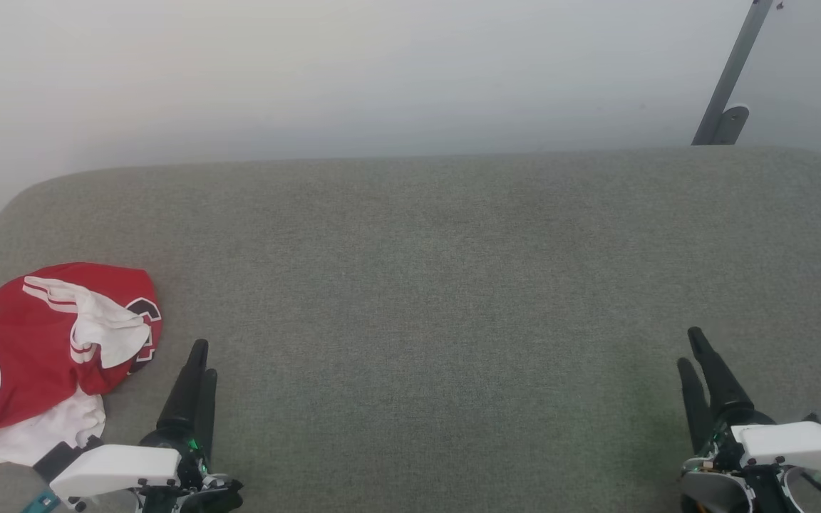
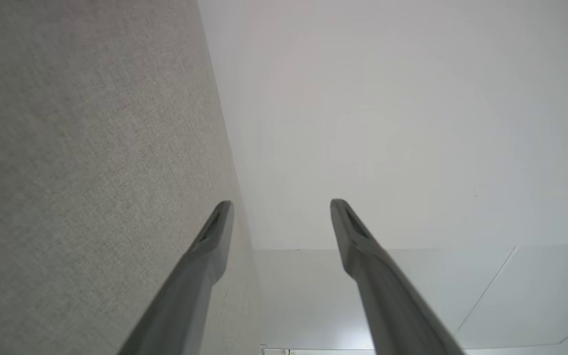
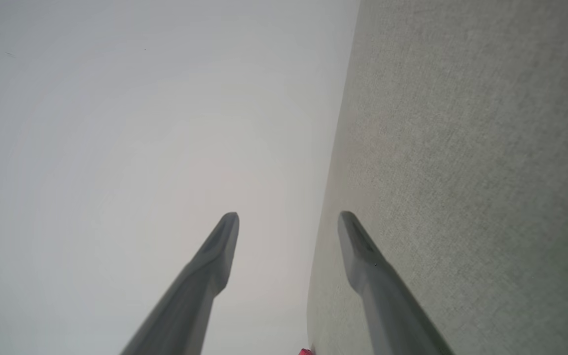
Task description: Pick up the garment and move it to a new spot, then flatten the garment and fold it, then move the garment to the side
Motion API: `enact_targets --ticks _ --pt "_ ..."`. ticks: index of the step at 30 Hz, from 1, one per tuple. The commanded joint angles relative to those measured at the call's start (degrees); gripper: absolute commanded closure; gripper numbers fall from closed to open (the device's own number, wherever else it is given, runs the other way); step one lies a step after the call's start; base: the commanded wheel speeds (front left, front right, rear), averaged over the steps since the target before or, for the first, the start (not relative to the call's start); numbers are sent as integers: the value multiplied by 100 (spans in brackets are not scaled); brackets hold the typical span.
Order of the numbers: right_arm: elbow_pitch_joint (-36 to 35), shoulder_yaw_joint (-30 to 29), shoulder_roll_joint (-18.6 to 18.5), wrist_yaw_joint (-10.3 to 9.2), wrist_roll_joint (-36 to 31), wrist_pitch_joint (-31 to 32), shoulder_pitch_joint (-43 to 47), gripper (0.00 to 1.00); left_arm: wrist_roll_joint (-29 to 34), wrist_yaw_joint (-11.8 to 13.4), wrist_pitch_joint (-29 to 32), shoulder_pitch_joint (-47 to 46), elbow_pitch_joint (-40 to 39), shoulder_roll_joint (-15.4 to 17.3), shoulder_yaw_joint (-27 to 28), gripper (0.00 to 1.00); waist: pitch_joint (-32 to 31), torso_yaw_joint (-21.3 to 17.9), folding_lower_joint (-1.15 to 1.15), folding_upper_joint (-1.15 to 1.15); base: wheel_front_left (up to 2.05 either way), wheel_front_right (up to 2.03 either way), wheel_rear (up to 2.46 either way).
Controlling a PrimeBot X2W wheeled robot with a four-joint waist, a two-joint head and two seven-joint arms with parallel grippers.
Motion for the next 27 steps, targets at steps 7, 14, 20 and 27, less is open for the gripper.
enact_targets --ticks 7,14,20,27 --pt "-152 157 -205 0 -628 -318 -250 0 909 -10 -240 -167 -169 82 52 0 5 13 0 0 0 0 0" --pt "-183 228 -276 0 -1381 -501 -293 0 1981 -8 -414 -142 -258 44 124 0 8 25 0 0 0 0 0" --pt "-244 298 -317 1 -2125 -639 -307 0 2983 91 -553 -81 -419 44 74 0 13 34 0 0 0 0 0" --pt "-317 338 -402 1 -3125 -792 -322 0 3807 203 -704 -15 -539 57 -2 0 27 47 0 0 0 0 0"
